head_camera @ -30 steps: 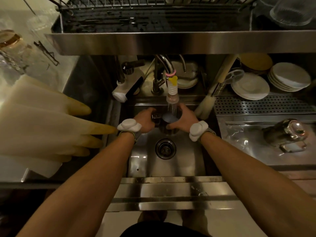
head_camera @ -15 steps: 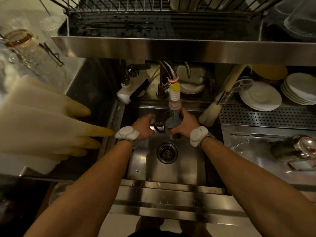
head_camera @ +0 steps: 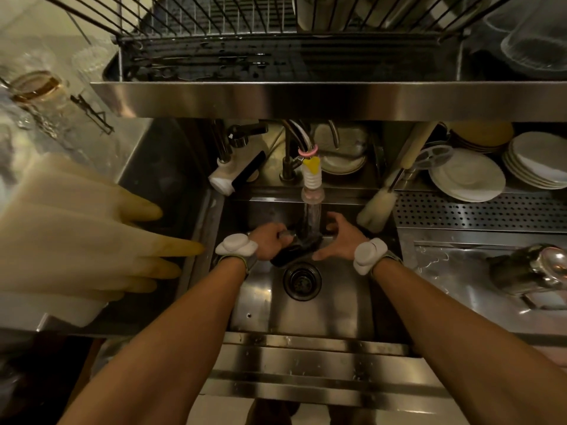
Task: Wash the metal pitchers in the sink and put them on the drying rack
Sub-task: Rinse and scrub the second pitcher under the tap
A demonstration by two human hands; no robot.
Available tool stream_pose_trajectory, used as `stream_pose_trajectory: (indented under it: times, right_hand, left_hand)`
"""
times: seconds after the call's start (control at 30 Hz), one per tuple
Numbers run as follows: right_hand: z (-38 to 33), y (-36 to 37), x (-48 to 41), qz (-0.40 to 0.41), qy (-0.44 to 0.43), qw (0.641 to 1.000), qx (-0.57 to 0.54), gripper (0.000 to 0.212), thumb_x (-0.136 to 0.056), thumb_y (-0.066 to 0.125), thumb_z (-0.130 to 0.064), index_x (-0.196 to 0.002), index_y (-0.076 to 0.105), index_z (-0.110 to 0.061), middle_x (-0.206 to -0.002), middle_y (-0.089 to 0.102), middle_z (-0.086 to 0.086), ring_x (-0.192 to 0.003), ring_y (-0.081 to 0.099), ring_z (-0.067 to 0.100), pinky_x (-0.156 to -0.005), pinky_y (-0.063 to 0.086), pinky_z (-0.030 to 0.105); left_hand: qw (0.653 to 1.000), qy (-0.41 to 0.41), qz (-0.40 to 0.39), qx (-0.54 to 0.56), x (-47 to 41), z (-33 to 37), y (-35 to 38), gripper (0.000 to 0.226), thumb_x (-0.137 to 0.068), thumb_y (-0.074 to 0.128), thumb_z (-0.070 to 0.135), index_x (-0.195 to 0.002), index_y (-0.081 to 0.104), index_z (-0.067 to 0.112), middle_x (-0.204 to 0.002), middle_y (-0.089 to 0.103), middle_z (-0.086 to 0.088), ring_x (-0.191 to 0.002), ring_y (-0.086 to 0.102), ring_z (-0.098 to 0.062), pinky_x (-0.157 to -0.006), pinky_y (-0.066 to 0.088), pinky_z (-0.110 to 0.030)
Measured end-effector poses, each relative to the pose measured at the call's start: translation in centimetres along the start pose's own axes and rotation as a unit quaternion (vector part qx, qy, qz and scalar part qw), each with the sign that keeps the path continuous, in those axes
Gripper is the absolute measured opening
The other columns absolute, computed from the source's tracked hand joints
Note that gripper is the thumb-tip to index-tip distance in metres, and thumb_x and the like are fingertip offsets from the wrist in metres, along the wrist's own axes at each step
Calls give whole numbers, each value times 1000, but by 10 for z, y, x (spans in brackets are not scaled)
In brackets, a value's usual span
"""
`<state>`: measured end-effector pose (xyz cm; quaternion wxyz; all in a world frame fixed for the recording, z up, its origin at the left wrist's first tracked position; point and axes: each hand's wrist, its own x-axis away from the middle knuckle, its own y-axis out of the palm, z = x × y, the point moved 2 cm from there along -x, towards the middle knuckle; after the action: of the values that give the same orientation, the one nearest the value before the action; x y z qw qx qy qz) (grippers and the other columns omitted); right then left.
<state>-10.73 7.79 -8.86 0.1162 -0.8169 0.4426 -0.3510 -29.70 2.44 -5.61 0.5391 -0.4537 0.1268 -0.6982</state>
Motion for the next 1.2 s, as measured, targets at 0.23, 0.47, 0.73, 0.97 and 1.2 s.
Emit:
stream_pose_trajectory:
  times: [0.23, 0.47, 0.73, 0.97, 1.2]
  right_hand:
    - [11, -1, 1, 1, 13, 1000, 25, 96, -55, 89, -30, -136, 40, -17, -132, 51, 7, -117, 52, 22, -83, 41, 23]
    - [14, -10, 5, 12, -4, 1000, 20, 81, -60, 87, -32, -129, 49, -14, -128, 56, 8, -115, 54, 21, -83, 41, 22]
    - [19, -19, 14, 12, -4, 1000, 15, 73, -65, 84, -31, -126, 51, -11, -120, 59, 10, -109, 58, 24, -84, 44, 26]
    - [21, -26, 9, 10, -8, 1000, 19, 72, -63, 85, -35, -122, 53, -11, -107, 61, 6, -100, 60, 21, -81, 47, 27]
    - [21, -26, 5, 2, -12, 999, 39, 73, -63, 84, -40, -124, 53, -14, -113, 62, 5, -102, 60, 20, -79, 44, 24]
  left_hand:
    - [996, -7, 27, -80, 2, 1, -13, 17, -88, 57, 37, -82, 63, 23, -87, 65, -7, -89, 64, -24, -69, 40, -25]
    - [974, -5, 58, -221, 1, 23, -15, 38, -86, 52, 51, -101, 64, 17, -106, 66, -10, -96, 63, -31, -79, 45, -36]
    - [959, -9, 71, -276, 0, 42, -15, 35, -86, 56, 45, -96, 63, 13, -104, 66, -13, -93, 64, -33, -74, 43, -33]
    - [949, -1, 100, -299, 0, 50, -14, 37, -84, 57, 46, -94, 65, 12, -100, 68, -13, -88, 65, -33, -66, 42, -31]
    - [942, 9, 107, -319, 2, 50, -16, 30, -86, 55, 41, -96, 64, 13, -101, 67, -11, -89, 65, -32, -66, 41, -30]
